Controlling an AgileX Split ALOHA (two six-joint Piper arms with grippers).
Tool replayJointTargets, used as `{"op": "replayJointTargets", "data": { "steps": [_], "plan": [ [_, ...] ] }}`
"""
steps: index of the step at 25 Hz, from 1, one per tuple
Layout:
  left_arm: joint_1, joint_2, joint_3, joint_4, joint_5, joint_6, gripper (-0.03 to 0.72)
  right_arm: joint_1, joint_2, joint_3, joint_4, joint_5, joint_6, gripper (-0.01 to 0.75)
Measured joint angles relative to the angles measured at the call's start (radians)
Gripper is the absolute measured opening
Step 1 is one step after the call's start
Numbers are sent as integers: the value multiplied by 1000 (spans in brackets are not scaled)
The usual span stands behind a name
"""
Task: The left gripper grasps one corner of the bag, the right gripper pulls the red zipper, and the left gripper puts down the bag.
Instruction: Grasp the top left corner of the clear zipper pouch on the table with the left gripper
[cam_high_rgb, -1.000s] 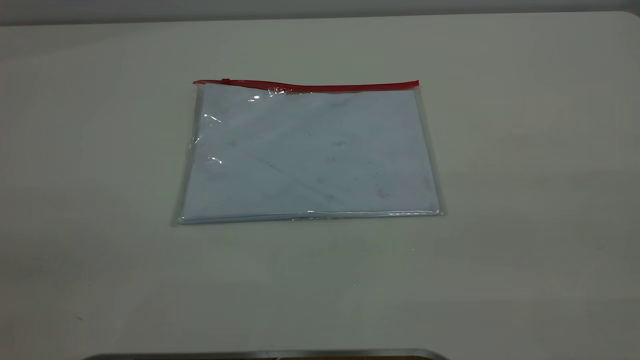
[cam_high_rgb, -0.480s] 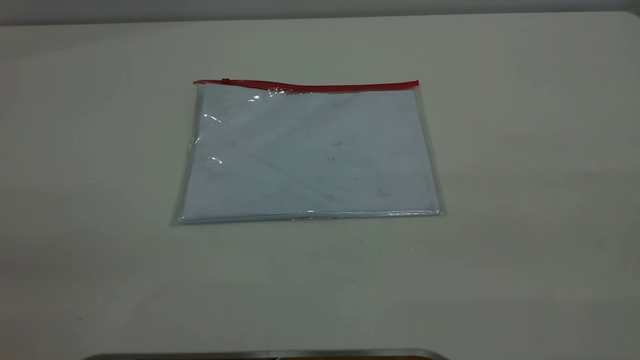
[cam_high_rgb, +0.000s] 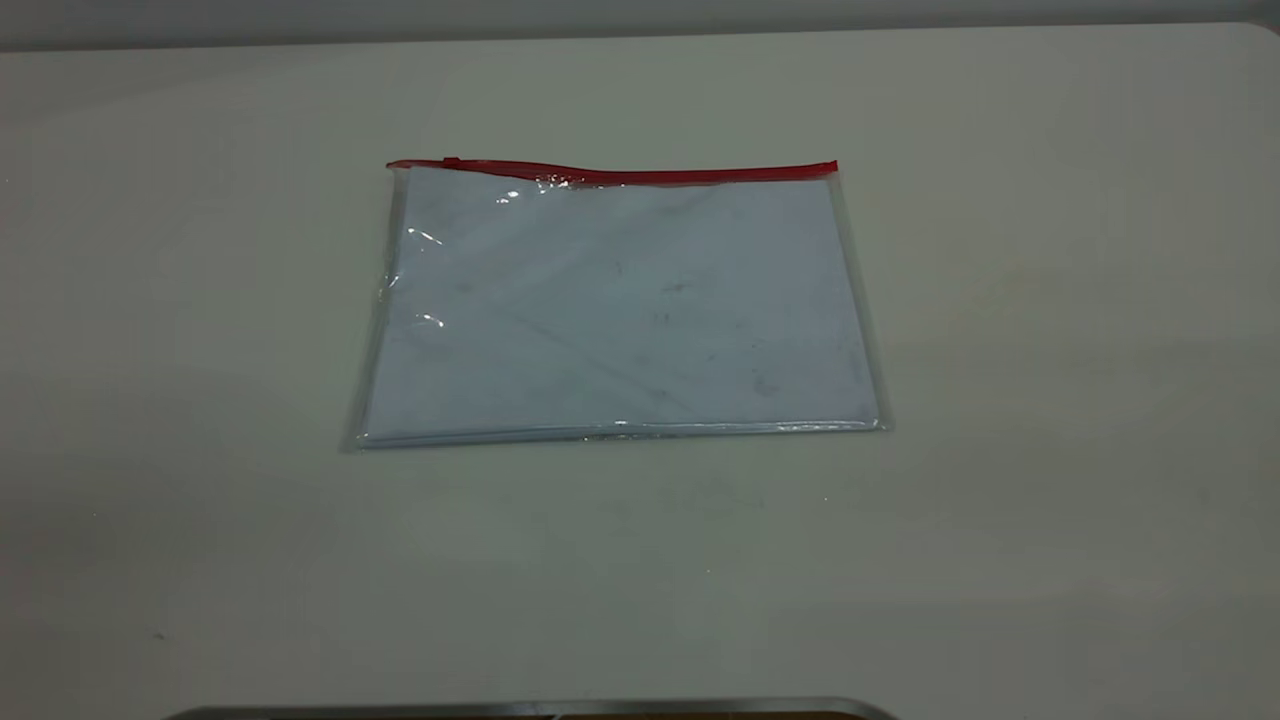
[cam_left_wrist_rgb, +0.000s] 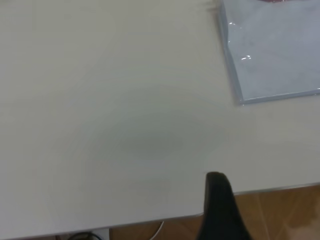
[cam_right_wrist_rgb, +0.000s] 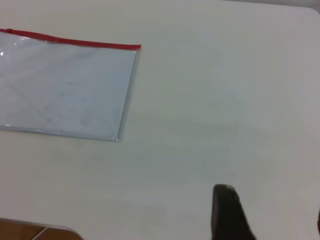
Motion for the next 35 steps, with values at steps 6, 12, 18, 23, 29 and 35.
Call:
{"op": "replayJointTargets", "data": {
  "steps": [6, 12, 18, 23, 29, 35],
  "plan": [
    [0, 40, -31, -37, 24, -61, 540, 0, 27, -2, 105, -27, -2, 462],
    [0, 327, -77, -26, -219, -61, 539, 0, 288, -2, 133, -238, -106, 462],
    [0, 818, -216, -82, -440, 39, 538, 0, 611, -3, 249, -488, -321, 462],
    [0, 1152, -374, -93, -481, 137, 538, 0, 886, -60, 451, -605, -564, 495],
    [0, 1433, -511, -83, -512, 176, 538, 0, 1184, -175, 787, -589, -900, 547],
    [0, 1658, -547, -53, -596, 187, 538, 92, 1443, -273, 1043, -568, -1118, 549]
  ]
}}
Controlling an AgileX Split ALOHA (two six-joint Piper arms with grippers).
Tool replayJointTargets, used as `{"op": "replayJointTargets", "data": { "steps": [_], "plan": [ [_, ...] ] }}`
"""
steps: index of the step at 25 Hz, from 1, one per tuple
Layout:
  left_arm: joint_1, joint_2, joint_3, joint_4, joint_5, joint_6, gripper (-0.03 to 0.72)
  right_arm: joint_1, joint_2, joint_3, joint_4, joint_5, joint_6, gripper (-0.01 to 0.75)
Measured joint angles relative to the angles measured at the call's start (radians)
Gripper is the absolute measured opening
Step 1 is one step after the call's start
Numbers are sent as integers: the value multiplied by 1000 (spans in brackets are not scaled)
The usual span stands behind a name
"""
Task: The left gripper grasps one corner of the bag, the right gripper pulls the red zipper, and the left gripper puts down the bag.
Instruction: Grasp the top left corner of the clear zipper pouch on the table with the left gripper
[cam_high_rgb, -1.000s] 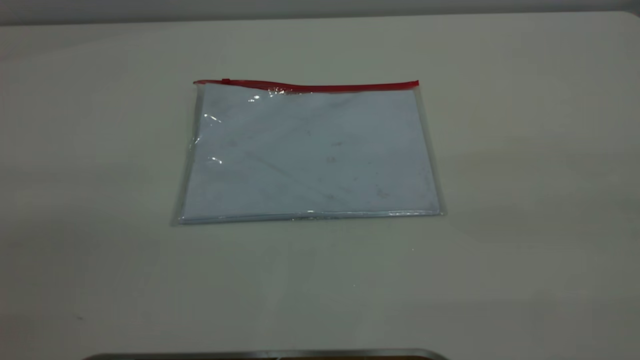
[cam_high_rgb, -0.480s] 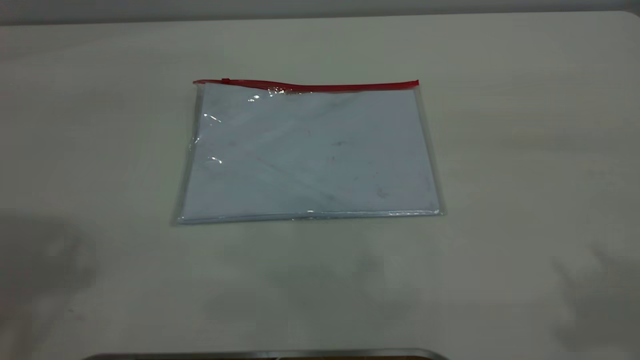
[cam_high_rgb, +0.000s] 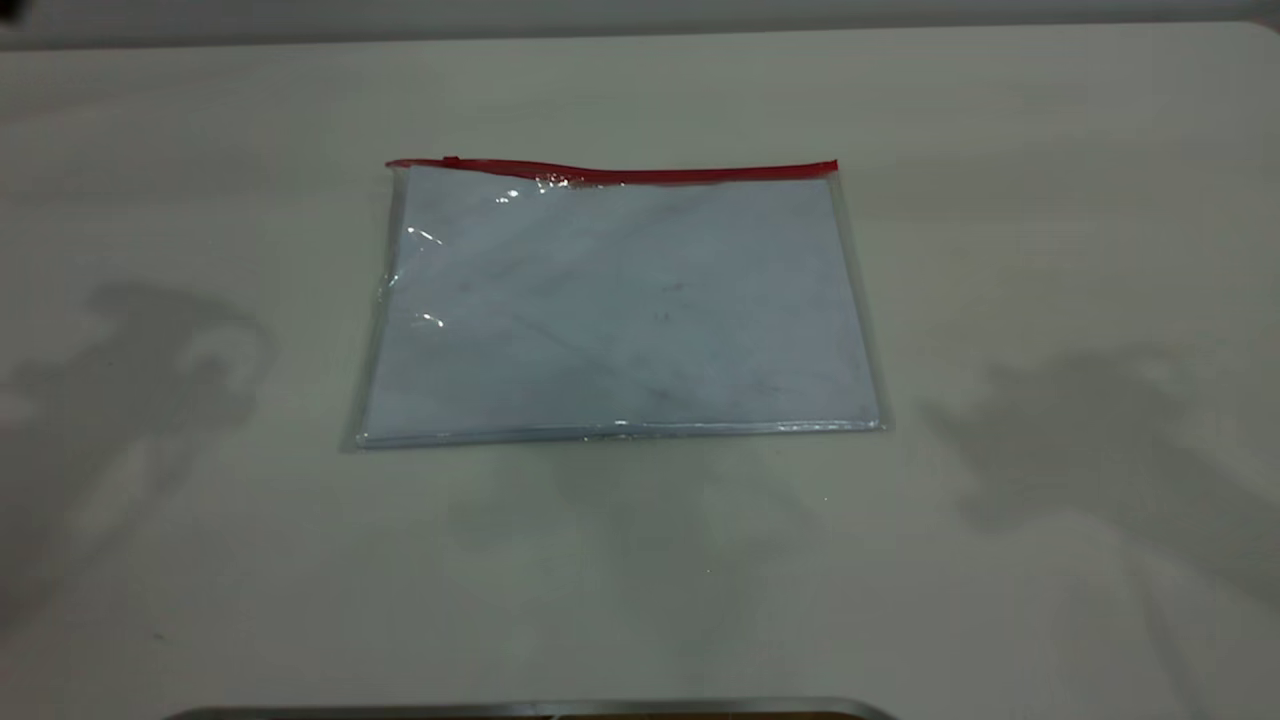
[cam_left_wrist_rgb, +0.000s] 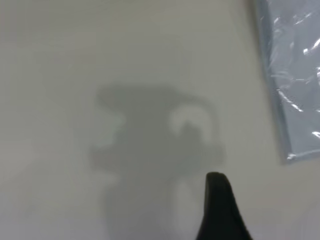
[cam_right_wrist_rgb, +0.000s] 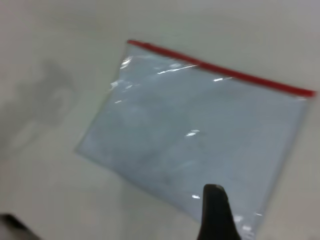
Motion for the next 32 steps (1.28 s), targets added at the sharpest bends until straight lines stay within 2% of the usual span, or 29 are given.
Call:
{"op": "replayJointTargets", "data": {
  "steps": [7, 13, 18, 25, 32],
  "plan": [
    [1, 251, -122, -1, -52, -2, 538, 188, 267, -146, 122, -45, -39, 549],
    [31, 415, -279, -1, -62, 15, 538, 281, 374, -265, 160, -48, -45, 549],
    [29, 588, -458, -90, -21, 90, 538, 289, 432, -316, 164, -57, -46, 549],
    [27, 826, -683, -445, 48, 366, 538, 289, 447, -317, 167, -82, -46, 549],
    [27, 936, -752, -713, 85, 591, 538, 289, 447, -317, 167, -88, -46, 549]
  ]
}}
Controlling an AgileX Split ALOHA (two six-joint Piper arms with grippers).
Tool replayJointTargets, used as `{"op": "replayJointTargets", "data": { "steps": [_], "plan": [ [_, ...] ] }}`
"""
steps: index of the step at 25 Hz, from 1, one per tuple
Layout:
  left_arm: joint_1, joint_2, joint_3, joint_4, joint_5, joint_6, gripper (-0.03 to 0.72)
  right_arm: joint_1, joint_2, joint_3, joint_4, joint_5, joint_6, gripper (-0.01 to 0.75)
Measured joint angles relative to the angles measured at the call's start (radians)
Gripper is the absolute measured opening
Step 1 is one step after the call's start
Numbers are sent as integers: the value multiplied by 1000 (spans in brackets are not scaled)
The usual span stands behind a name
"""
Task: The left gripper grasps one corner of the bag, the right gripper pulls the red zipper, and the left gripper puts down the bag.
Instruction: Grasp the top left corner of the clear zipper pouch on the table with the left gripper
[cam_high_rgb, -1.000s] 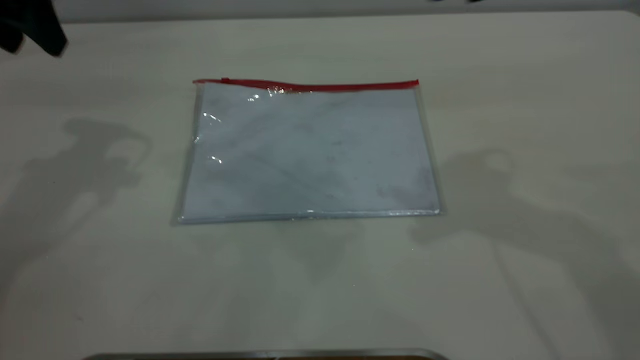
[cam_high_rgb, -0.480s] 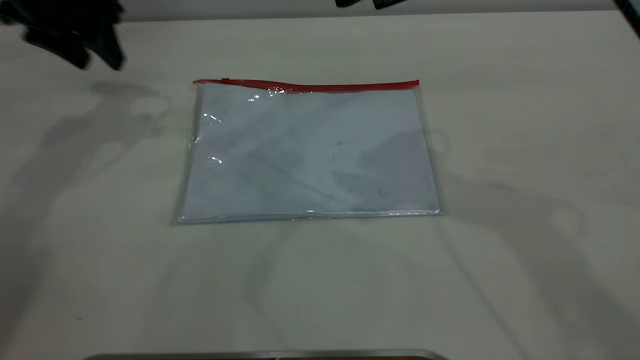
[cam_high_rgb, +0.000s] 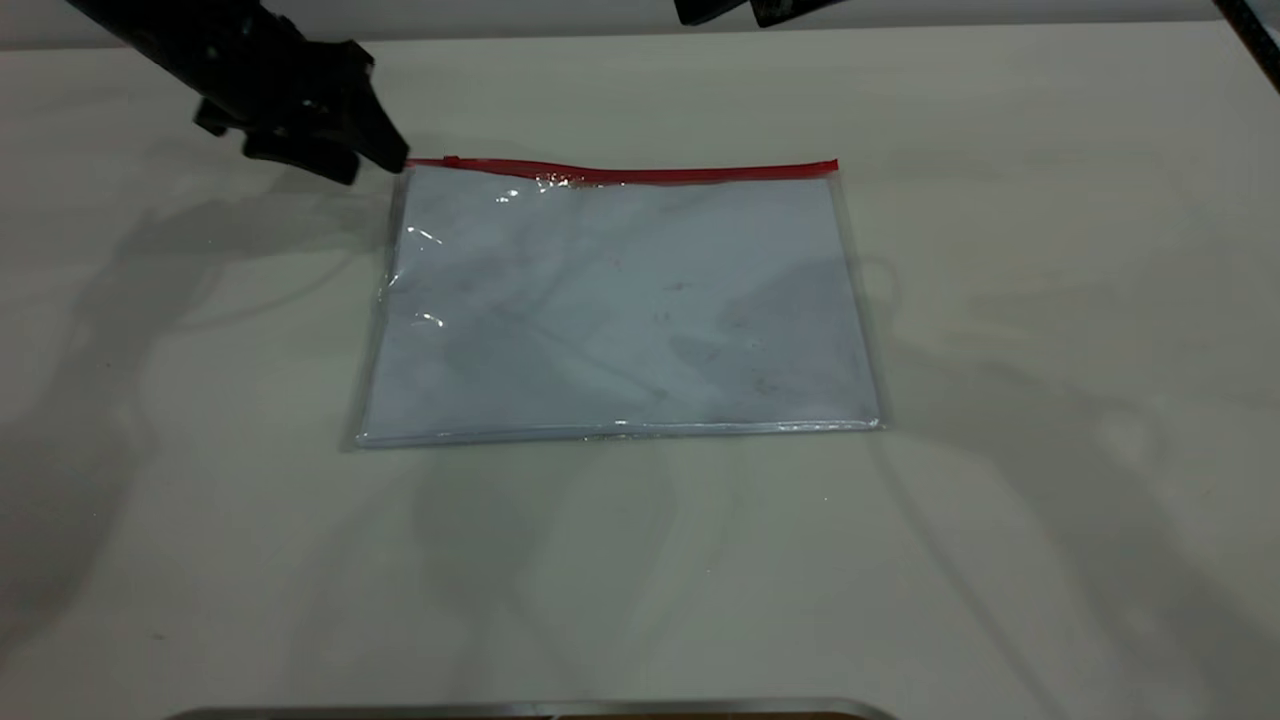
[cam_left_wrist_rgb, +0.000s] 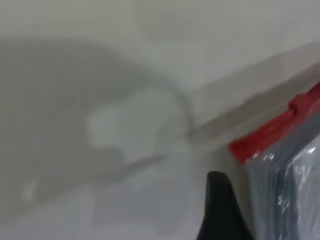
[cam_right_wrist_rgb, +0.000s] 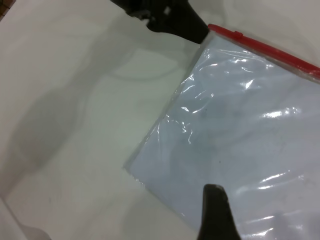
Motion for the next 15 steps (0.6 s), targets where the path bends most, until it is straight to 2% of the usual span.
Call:
{"op": "replayJointTargets", "data": {
  "steps": [5, 15],
  "plan": [
    [0, 29, -6, -96, 12, 77, 538, 0, 0, 0, 0, -16, 0, 549],
    [0, 61, -7, -137, 23, 111, 538, 0, 0, 0, 0, -25, 0, 549]
  ]
}}
